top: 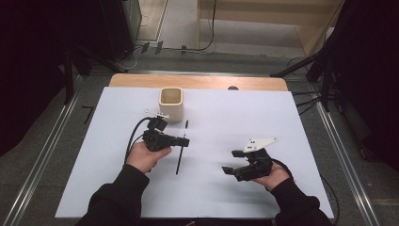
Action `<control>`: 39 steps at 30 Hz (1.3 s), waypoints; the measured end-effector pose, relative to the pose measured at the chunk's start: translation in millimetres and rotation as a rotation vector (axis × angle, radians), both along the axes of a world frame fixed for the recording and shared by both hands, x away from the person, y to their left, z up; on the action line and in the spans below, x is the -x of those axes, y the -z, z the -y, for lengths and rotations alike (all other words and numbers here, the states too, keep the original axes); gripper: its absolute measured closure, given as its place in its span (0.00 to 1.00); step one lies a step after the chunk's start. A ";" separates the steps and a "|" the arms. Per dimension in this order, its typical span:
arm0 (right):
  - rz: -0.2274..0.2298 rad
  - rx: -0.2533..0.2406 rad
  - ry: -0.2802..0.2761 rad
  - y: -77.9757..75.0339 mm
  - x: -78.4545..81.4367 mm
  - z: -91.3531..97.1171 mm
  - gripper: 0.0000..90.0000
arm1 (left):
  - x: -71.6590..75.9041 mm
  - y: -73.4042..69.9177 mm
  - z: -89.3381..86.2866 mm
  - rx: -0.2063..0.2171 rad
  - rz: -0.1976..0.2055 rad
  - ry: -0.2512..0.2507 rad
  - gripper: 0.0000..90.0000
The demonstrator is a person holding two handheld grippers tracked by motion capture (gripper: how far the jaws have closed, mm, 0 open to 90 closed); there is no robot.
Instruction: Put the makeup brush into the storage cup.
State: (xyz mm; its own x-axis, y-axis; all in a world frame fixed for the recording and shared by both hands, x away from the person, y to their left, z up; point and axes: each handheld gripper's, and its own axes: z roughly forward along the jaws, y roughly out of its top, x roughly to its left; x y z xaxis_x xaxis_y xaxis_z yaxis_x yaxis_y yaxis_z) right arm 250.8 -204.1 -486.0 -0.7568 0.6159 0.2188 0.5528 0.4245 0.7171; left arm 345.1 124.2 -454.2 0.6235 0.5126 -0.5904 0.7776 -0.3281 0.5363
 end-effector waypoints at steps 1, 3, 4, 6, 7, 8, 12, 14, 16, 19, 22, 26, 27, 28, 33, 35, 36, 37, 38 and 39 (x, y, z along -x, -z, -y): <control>0.002 0.001 0.001 0.2 0.5 1.8 0.29 | -0.1 0.1 -0.2 0.003 -0.001 -0.001 0.95; 0.005 0.005 0.002 0.2 1.5 5.5 0.29 | -0.4 0.1 -0.9 0.002 0.001 -0.002 0.95; 0.001 0.004 0.005 0.2 2.4 7.0 0.29 | -0.5 -0.1 -1.5 0.000 0.000 -0.002 0.95; -0.001 0.011 0.008 0.1 4.2 11.0 0.29 | -0.8 -0.2 -2.2 0.003 0.000 -0.005 0.95; 0.001 0.008 0.008 0.3 4.7 12.1 0.29 | -1.1 -0.4 -2.9 0.002 0.002 -0.007 0.95; -0.002 0.010 0.010 0.4 6.0 14.3 0.29 | -1.2 -0.6 -3.4 0.001 0.001 -0.007 0.95; -0.003 0.017 0.014 1.3 9.0 22.2 0.29 | -2.1 -0.6 -5.4 0.009 -0.002 -0.014 0.95; -0.004 0.018 0.020 1.4 10.2 25.1 0.29 | -3.0 -0.5 -7.0 0.009 -0.003 -0.016 0.95; -0.005 0.019 0.026 1.7 11.3 28.2 0.29 | -3.5 -0.8 -8.4 0.009 0.001 -0.018 0.95; -0.009 0.022 0.025 2.5 12.9 31.2 0.29 | -4.4 -1.9 -11.6 0.010 0.002 -0.027 0.95; -0.009 0.028 0.027 3.4 14.8 33.5 0.28 | -5.8 -2.2 -15.8 0.012 0.009 -0.039 0.95; -0.009 0.036 0.031 4.3 16.2 37.0 0.28 | -7.7 -2.8 -20.9 0.003 0.017 -0.047 0.95; -0.014 0.035 0.036 4.5 16.6 38.3 0.28 | -8.3 -3.0 -22.2 0.004 0.020 -0.048 0.95; -0.013 0.036 0.034 4.7 16.5 39.0 0.28 | -8.4 -3.4 -22.9 0.003 0.019 -0.052 0.95; -0.018 0.034 0.032 5.8 16.7 39.8 0.28 | -10.3 -5.0 -30.0 0.001 0.029 -0.063 0.95; -0.018 0.034 0.032 5.9 16.9 39.8 0.28 | -11.3 -5.3 -33.0 0.000 0.029 -0.068 0.95; -0.020 0.034 0.032 5.9 17.0 40.0 0.28 | -11.7 -5.5 -34.3 -0.003 0.029 -0.071 0.95; -0.019 0.036 0.032 6.0 17.0 40.2 0.28 | -12.1 -5.8 -35.4 -0.006 0.032 -0.074 0.95; -0.020 0.037 0.033 6.1 16.9 40.3 0.28 | -12.5 -5.9 -36.4 -0.008 0.034 -0.078 0.95; -0.020 0.038 0.034 6.3 16.8 40.3 0.28 | -12.9 -5.9 -37.2 -0.012 0.036 -0.082 0.95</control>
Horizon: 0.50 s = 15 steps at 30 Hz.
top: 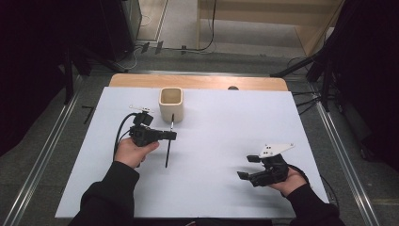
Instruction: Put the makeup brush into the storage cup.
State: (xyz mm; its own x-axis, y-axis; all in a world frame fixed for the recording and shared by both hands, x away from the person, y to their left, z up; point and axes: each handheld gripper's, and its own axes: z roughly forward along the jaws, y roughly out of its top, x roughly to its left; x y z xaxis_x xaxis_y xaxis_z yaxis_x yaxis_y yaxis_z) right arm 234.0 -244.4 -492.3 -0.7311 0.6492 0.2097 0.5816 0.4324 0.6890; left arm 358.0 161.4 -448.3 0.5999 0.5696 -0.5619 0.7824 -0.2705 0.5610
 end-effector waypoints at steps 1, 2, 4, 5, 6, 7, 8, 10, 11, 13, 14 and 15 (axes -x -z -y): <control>0.000 0.001 0.000 0.3 -0.2 0.0 0.28 | -0.8 0.2 -1.4 0.000 -0.001 0.001 0.95; 0.000 0.002 -0.003 0.6 -0.5 0.0 0.28 | -2.0 0.8 -3.1 0.003 -0.004 -0.010 0.95; -0.005 0.002 -0.004 0.7 -0.4 -0.6 0.28 | -3.0 1.1 -4.9 0.007 -0.005 -0.014 0.95; -0.005 0.001 -0.006 0.9 -0.6 -0.9 0.28 | -3.3 0.9 -5.7 0.006 -0.005 -0.013 0.95; -0.007 0.000 -0.011 1.3 -0.9 -1.3 0.28 | -3.6 0.7 -6.0 0.007 -0.005 -0.016 0.95; -0.008 0.002 -0.014 1.5 -1.4 -1.8 0.28 | -4.1 0.6 -6.5 0.005 -0.001 -0.015 0.95; -0.008 0.005 -0.019 1.7 -1.8 -2.0 0.28 | -4.5 0.2 -6.6 -0.003 0.003 -0.016 0.95; -0.014 0.002 -0.023 2.3 -2.2 -2.7 0.28 | -5.6 -0.5 -7.8 -0.004 0.008 -0.017 0.95; -0.015 0.003 -0.026 2.6 -2.3 -3.0 0.27 | -6.2 -0.7 -8.6 0.003 0.007 -0.019 0.95; -0.017 0.002 -0.027 2.8 -2.4 -3.4 0.28 | -7.7 -1.1 -10.2 0.004 0.008 -0.020 0.95; -0.018 0.002 -0.027 2.9 -2.5 -3.6 0.27 | -8.4 -1.2 -10.7 0.005 0.009 -0.021 0.95; -0.019 0.005 -0.027 2.9 -2.6 -3.6 0.27 | -9.1 -1.3 -11.0 0.004 0.009 -0.022 0.95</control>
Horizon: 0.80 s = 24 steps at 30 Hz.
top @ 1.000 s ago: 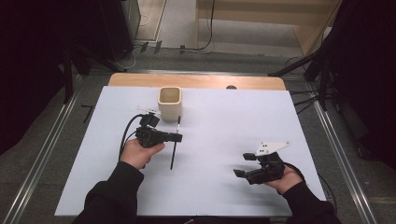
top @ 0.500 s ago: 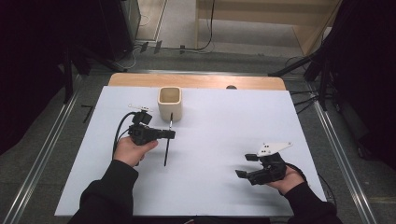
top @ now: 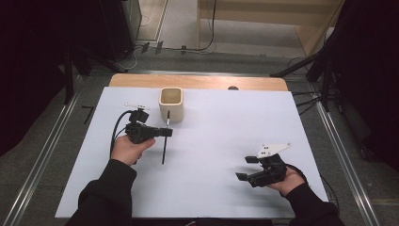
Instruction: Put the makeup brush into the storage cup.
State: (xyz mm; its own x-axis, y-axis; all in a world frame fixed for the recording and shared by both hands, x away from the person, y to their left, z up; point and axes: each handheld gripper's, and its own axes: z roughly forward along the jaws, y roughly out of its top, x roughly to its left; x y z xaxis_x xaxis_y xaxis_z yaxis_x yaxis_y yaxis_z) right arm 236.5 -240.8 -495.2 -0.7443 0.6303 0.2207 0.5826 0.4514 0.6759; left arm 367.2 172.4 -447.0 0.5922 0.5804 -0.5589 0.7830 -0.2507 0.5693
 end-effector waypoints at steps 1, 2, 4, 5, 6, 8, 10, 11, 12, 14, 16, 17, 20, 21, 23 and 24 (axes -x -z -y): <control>-0.001 0.000 0.001 0.1 0.0 -0.2 0.27 | -0.8 -0.5 -0.6 0.000 0.001 0.001 0.95; 0.000 0.000 0.000 0.3 -0.2 -0.3 0.27 | -1.4 -1.4 -0.7 0.001 0.000 0.000 0.95; 0.000 0.001 0.000 0.3 -0.2 -0.5 0.28 | -3.2 -4.2 -1.7 0.001 0.007 -0.002 0.95; -0.001 -0.002 0.001 0.3 -0.3 -0.6 0.28 | -4.0 -5.2 -2.0 0.011 0.006 -0.008 0.95; -0.002 -0.004 0.003 0.3 -0.4 -0.6 0.28 | -5.2 -5.6 -2.9 0.015 0.005 -0.004 0.95; -0.003 -0.005 0.005 0.7 -0.8 -0.1 0.28 | -7.4 -4.9 -3.2 0.019 -0.005 -0.005 0.95; -0.005 0.000 0.008 0.8 -1.0 0.4 0.28 | -10.4 -5.5 -3.6 0.008 -0.003 -0.004 0.95; -0.004 -0.001 0.008 0.9 -1.0 0.7 0.28 | -12.2 -6.0 -3.9 0.015 -0.002 -0.006 0.95; -0.003 -0.003 0.008 1.0 -0.8 0.8 0.28 | -13.7 -6.8 -3.8 0.013 -0.002 -0.011 0.95; -0.004 -0.004 0.009 1.1 -0.6 0.9 0.27 | -17.2 -7.8 -4.8 0.019 0.001 -0.007 0.95; -0.002 -0.004 0.007 1.4 -0.6 1.0 0.28 | -19.2 -8.8 -5.4 0.041 -0.007 -0.009 0.95; -0.003 -0.003 0.008 1.4 -0.5 1.1 0.28 | -20.1 -9.3 -5.5 0.044 -0.007 -0.010 0.95; -0.001 -0.002 0.009 1.4 -0.4 1.1 0.28 | -23.1 -9.8 -6.6 0.072 -0.020 -0.013 0.95; -0.001 -0.004 0.009 1.3 -0.2 0.8 0.28 | -23.6 -10.2 -6.9 0.071 -0.018 -0.017 0.95; 0.000 -0.005 0.005 1.1 0.0 0.1 0.27 | -24.0 -11.8 -6.7 0.062 -0.013 -0.021 0.95; 0.002 -0.005 0.003 1.0 0.1 -0.2 0.28 | -24.4 -13.1 -6.6 0.054 -0.006 -0.021 0.95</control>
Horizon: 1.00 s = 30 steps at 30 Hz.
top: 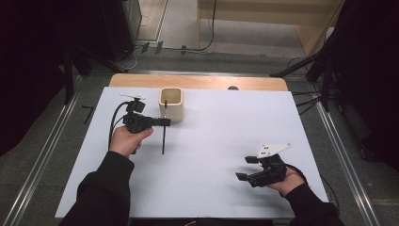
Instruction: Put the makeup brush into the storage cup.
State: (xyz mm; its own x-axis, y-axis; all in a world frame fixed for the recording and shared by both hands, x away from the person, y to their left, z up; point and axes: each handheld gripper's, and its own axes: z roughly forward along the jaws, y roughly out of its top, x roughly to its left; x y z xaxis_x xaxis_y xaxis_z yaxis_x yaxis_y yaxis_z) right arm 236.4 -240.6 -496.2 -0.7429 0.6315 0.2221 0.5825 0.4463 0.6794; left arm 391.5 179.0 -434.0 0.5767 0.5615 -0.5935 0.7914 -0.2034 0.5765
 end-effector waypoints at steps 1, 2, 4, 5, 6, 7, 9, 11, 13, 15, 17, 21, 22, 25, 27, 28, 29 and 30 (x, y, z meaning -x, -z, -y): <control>0.000 0.000 -0.001 -0.3 0.2 -0.1 0.27 | -0.4 -1.7 0.3 -0.004 -0.001 -0.001 0.95; 0.003 -0.003 0.000 -0.3 0.3 -0.1 0.27 | -1.1 -3.4 0.4 -0.003 0.003 -0.004 0.95; 0.003 -0.003 0.004 -0.5 0.3 0.5 0.27 | -2.2 -7.5 0.6 0.003 0.009 -0.010 0.95; 0.006 -0.004 0.007 -0.4 -0.1 1.1 0.27 | -2.8 -9.5 1.0 0.004 0.012 -0.011 0.95; 0.003 -0.004 0.011 -0.5 -0.2 1.6 0.27 | -3.8 -11.4 1.5 0.005 0.016 -0.009 0.95; 0.003 -0.004 0.012 -0.4 -0.5 2.1 0.27 | -4.8 -13.2 2.2 0.003 0.017 -0.008 0.95; 0.006 -0.004 0.013 -0.4 -0.8 2.2 0.27 | -7.3 -16.6 3.9 0.001 0.015 -0.001 0.95; 0.007 -0.005 0.010 -0.5 -0.6 1.4 0.27 | -9.8 -20.9 5.6 -0.012 0.024 0.000 0.95; 0.008 -0.004 0.006 -0.7 -0.5 0.6 0.27 | -12.5 -25.8 6.5 -0.016 0.029 -0.002 0.95; 0.004 -0.005 0.006 -1.0 -0.1 -0.1 0.27 | -15.7 -30.7 6.6 -0.027 0.040 -0.005 0.95; 0.002 -0.009 0.007 -1.2 -0.2 -0.3 0.27 | -19.5 -35.2 6.4 -0.033 0.047 -0.010 0.95; 0.005 -0.018 0.011 -1.5 -0.5 -0.1 0.27 | -26.0 -41.6 6.0 -0.037 0.053 -0.024 0.95; 0.009 -0.019 0.009 -1.5 -0.6 -0.1 0.27 | -27.5 -42.6 6.4 -0.036 0.052 -0.023 0.95; 0.009 -0.020 0.004 -1.3 -0.5 -0.3 0.27 | -32.3 -46.0 7.5 -0.036 0.058 -0.029 0.95; 0.006 -0.020 0.006 -1.3 -0.3 -0.7 0.27 | -35.5 -48.5 8.2 -0.039 0.059 -0.031 0.95; 0.001 -0.019 0.007 -1.4 0.1 -0.9 0.27 | -37.2 -49.6 8.2 -0.037 0.059 -0.030 0.95; 0.002 -0.018 0.006 -1.3 0.2 -0.8 0.27 | -38.5 -50.7 8.2 -0.033 0.056 -0.034 0.95; 0.001 -0.018 0.006 -1.3 0.4 -0.8 0.27 | -40.2 -51.7 7.9 -0.037 0.056 -0.034 0.95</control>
State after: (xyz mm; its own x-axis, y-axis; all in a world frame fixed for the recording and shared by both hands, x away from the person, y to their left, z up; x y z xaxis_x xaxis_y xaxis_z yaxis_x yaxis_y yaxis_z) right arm 236.0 -239.8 -494.9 -0.7393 0.6318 0.2329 0.5846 0.4305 0.6877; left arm 431.7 171.1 -382.2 0.5887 0.6020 -0.5395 0.7648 -0.1988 0.6128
